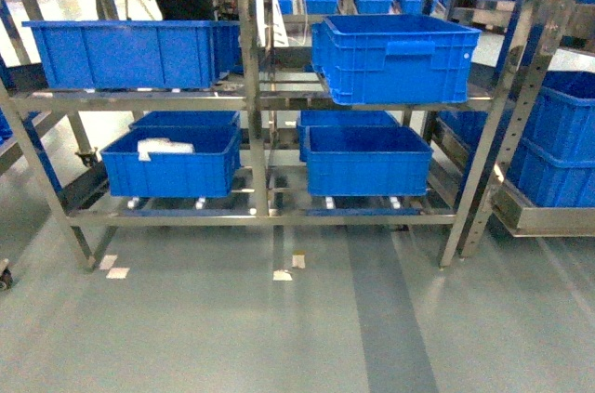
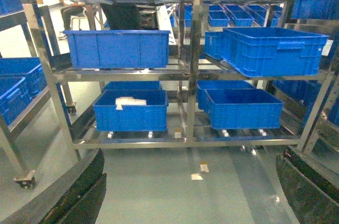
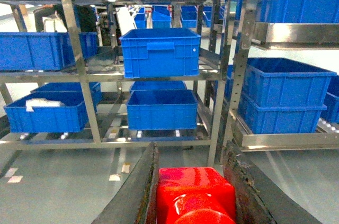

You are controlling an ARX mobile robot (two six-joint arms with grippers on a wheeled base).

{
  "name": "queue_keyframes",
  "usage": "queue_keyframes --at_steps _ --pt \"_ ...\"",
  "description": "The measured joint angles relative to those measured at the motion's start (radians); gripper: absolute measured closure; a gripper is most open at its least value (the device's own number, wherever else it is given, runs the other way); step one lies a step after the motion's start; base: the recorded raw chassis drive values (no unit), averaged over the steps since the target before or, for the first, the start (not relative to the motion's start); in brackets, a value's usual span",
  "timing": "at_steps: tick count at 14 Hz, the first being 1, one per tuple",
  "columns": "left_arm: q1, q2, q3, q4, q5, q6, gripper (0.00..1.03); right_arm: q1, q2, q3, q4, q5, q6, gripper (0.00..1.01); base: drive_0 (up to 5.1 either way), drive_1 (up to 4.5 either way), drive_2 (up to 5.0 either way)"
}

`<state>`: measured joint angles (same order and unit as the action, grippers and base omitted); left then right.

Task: Pick red block from blue box to shelf

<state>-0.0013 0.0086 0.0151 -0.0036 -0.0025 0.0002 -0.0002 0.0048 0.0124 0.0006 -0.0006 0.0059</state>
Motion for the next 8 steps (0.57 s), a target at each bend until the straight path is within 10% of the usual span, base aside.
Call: queue_keyframes --at_steps 8 --pt "0.0 0.0 0.0 -0.001 0.002 0.0 0.05 0.0 0.0 0.0 -0.007 0.0 0.0 0.72 -1.5 -1.52 -1.5"
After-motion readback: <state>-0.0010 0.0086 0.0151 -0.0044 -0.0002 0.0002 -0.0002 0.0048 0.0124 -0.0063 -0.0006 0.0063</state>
